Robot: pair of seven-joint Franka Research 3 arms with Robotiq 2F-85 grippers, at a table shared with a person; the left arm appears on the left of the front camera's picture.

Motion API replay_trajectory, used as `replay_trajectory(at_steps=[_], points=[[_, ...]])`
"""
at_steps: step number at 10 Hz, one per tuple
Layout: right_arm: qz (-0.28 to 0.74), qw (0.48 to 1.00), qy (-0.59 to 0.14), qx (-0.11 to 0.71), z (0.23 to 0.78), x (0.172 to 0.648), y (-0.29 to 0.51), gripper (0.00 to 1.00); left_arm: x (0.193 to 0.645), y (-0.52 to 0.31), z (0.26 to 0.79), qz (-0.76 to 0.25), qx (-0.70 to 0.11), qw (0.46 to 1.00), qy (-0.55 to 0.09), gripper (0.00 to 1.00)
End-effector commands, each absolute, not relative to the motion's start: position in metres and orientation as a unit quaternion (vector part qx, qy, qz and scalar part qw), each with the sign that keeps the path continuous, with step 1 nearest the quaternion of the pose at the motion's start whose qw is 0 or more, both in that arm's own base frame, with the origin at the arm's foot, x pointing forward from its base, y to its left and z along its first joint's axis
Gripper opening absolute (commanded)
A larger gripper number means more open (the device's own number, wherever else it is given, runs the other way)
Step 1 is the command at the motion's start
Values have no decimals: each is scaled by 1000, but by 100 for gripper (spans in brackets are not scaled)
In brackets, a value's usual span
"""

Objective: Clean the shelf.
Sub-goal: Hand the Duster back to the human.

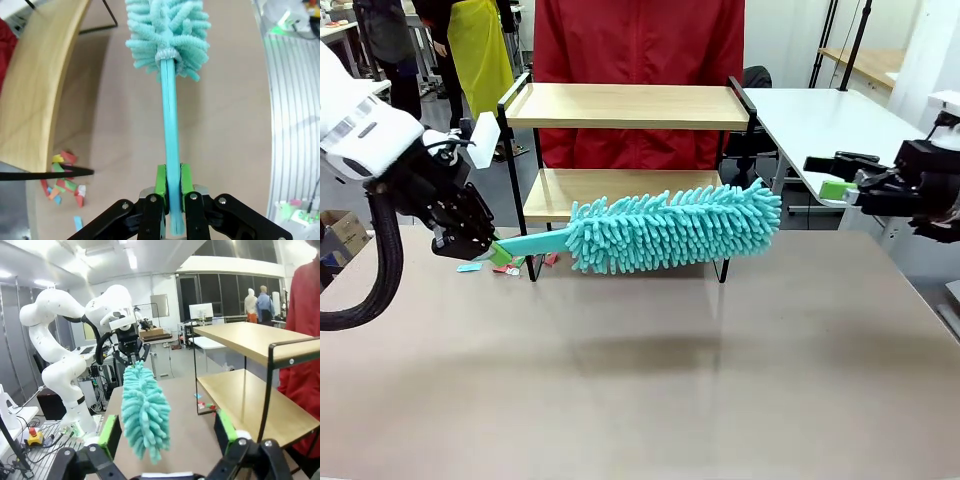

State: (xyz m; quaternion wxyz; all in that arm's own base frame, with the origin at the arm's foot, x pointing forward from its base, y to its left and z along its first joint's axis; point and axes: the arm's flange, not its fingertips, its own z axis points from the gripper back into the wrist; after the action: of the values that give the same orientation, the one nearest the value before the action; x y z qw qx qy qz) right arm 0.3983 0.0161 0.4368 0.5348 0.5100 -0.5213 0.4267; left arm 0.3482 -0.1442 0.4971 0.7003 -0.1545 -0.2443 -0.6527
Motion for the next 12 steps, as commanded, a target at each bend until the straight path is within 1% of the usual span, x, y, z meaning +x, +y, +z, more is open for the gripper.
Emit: replay_trajectory(at_steps=[1, 3, 9, 12], points=[[432, 532, -534, 495, 427, 400, 37, 100, 345, -140, 503, -650, -153, 704, -241, 13], [427, 535, -523, 507, 421, 401, 59, 100, 345, -140, 503, -650, -153, 704, -241, 13], [445, 556, -453, 537, 400, 399, 112, 100, 345, -140, 503, -650, -153, 704, -241, 13], [446, 560, -445, 538, 401, 398, 131, 100, 345, -140, 503, -650, -153, 704, -241, 13]])
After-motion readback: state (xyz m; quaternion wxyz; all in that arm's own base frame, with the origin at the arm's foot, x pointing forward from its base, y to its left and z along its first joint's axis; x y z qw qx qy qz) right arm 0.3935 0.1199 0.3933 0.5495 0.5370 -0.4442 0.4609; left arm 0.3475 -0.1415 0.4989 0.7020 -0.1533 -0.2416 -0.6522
